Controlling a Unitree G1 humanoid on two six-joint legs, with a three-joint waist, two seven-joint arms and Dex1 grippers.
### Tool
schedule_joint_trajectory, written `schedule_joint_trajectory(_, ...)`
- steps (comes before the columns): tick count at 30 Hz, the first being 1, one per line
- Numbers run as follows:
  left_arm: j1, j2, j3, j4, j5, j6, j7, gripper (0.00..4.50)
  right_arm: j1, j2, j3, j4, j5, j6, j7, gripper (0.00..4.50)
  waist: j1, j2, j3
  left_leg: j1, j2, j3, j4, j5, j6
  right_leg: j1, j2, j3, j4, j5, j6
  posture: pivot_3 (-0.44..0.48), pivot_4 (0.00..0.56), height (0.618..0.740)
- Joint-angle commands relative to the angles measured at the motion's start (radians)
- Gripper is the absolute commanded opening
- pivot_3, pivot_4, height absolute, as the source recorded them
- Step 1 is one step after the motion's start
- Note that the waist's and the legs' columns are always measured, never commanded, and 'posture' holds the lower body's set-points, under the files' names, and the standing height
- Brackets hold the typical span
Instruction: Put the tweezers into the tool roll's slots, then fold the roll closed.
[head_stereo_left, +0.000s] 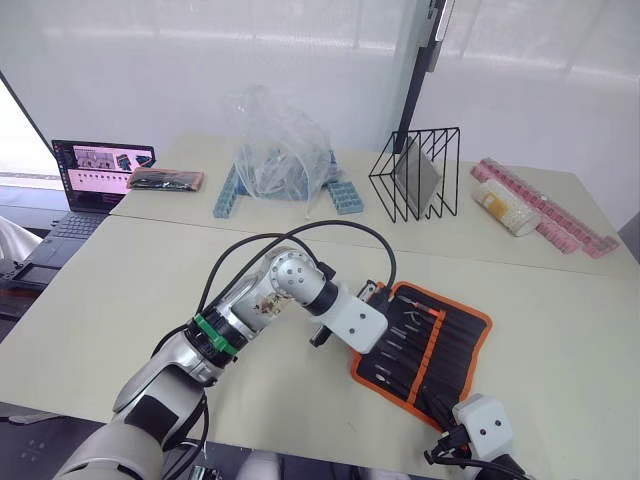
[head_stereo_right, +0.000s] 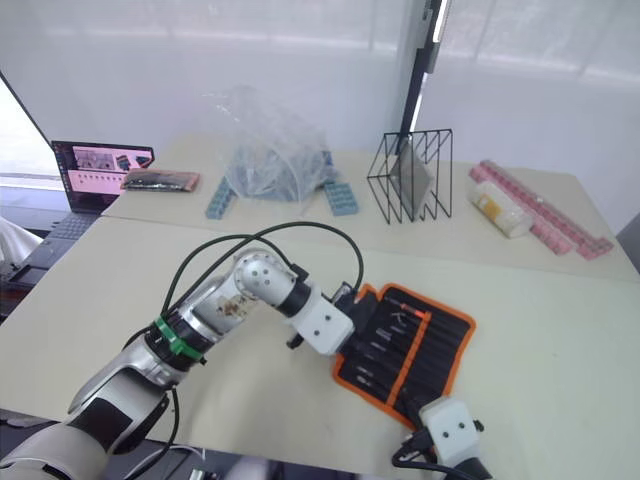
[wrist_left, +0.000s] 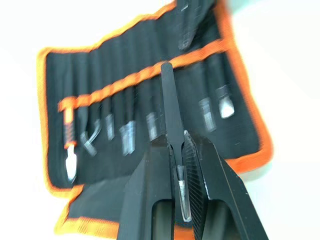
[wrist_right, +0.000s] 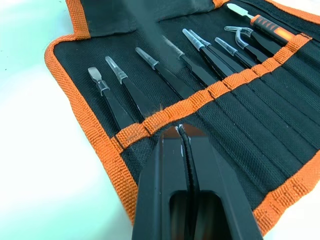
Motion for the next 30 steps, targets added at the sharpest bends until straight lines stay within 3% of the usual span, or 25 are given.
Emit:
schedule_joint_trajectory(1,-0.003,-0.001,-0.017,-0.017,0.017,-0.003,0.004,0.02,0.026,0.000,0.013,0.050,-0.007,0.050,0.008,0.00,0.001,0.000,0.000,0.000,0.000,0.000,0.000,0.000,0.000,0.000,0.000,0.000,0.000,0.000,0.000,0.000,0.150,0.720)
schedule_joint_trajectory(30,-0.037,-0.067,-0.054,0.119,0.147,-0.050,0.059,0.02,0.078,0.005,0.033,0.016,-0.005,0.032,0.009,0.00,0.000,0.000,0.000,0.000,0.000,0.000,0.000,0.000,0.001,0.000,0.000,0.000,0.000,0.000,0.000,0.000,0.150,0.720)
